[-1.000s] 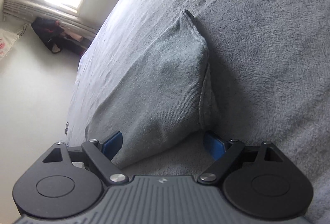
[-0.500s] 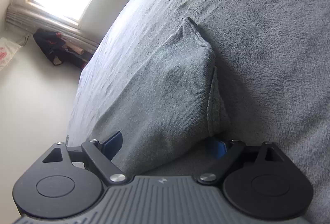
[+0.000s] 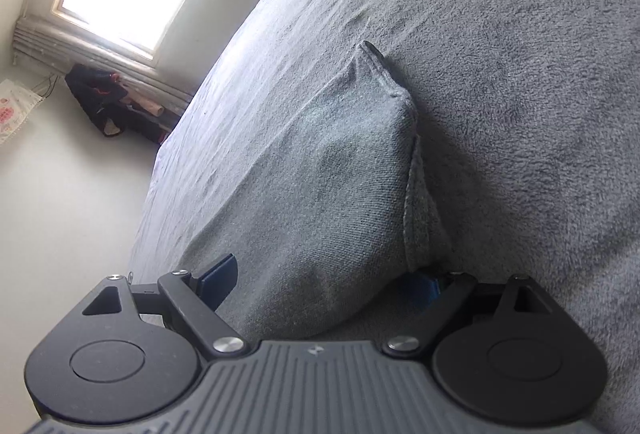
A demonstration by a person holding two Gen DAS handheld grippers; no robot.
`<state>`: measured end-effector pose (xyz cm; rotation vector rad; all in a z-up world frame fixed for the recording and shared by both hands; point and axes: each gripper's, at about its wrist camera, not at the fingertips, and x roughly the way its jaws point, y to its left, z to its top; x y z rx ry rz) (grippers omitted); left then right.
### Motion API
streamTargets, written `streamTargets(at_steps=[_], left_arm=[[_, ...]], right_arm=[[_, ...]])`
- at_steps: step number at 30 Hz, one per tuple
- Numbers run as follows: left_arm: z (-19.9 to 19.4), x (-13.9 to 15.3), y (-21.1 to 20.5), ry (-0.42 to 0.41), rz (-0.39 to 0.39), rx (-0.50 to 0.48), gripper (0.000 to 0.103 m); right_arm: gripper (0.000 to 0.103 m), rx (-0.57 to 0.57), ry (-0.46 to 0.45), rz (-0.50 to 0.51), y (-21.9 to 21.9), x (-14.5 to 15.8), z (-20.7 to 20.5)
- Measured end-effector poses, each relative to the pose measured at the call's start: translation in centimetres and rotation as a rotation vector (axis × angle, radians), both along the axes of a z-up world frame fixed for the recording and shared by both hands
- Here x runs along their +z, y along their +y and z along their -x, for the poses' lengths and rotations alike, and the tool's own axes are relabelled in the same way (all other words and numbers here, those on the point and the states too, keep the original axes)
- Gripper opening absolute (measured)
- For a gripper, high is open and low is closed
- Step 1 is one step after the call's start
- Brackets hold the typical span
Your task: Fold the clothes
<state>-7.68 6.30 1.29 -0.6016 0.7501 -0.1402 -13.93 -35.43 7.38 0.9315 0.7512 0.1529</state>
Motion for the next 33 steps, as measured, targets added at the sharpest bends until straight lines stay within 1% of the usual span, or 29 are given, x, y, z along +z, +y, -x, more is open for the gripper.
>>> streamTargets(at_steps=[5,8,10,12,14,16,19,23,26,27,29,30,32,33], left_arm=[[-0.2,0.0,0.3,-0.002,0.007,0.01,0.097],[-0.1,0.1,-0.1,-0.013,-0.028,0.009,0.096],[0.0,0.1,-0.3,-0.018,-0.052,0.011,0.092],[0.1,0.1,-0.2,-0.021,-0.062,0.019,0.088],[0.1,0.2,0.0,-0.021,-0.063,0.026,0.085],[0.0,0.1,0.1,-0.021,-0.059,0.032,0.084],[0.1,0.0,0.0,-0.03,-0.062,0.039,0.084],[0.3,0.1,-0.6,-0.04,-0.092,0.04,0.084],[0.3,0.1,-0.6,-0.04,-0.093,0.045,0.083],[0.3,0.1,-0.7,-0.04,-0.1,0.048,0.082],[0.3,0.2,-1.0,-0.036,-0.135,0.057,0.07],[0.3,0.2,-1.1,-0.034,-0.148,0.06,0.062],[0.3,0.3,-1.1,-0.031,-0.158,0.066,0.06],[0.2,0.3,-1.0,-0.028,-0.159,0.067,0.057]], right_arm=[[0.09,-0.022,-0.002,-0.003,-0.1,-0.2,0.2],[0.09,-0.037,-0.003,0.0,-0.2,-0.3,0.2],[0.088,-0.046,-0.003,0.002,-0.2,-0.3,0.3],[0.082,-0.056,-0.004,0.004,-0.2,-0.4,0.3],[0.064,-0.065,-0.004,0.006,-0.2,-0.5,0.3],[0.061,-0.075,-0.005,0.008,-0.2,-0.5,0.4],[0.061,-0.089,-0.006,0.011,-0.3,-0.7,0.4],[0.061,-0.099,-0.016,0.014,0.0,-0.8,0.6],[0.061,-0.105,-0.02,0.012,-0.1,-0.9,1.0],[0.061,-0.105,-0.021,0.013,0.0,-0.9,1.0],[0.061,-0.105,-0.023,0.015,0.0,-0.9,0.9],[0.061,-0.105,-0.023,0.016,0.1,-0.9,0.8],[0.061,-0.106,-0.024,0.016,0.0,-0.8,0.7],[0.061,-0.108,-0.023,0.016,0.0,-0.6,0.5]])
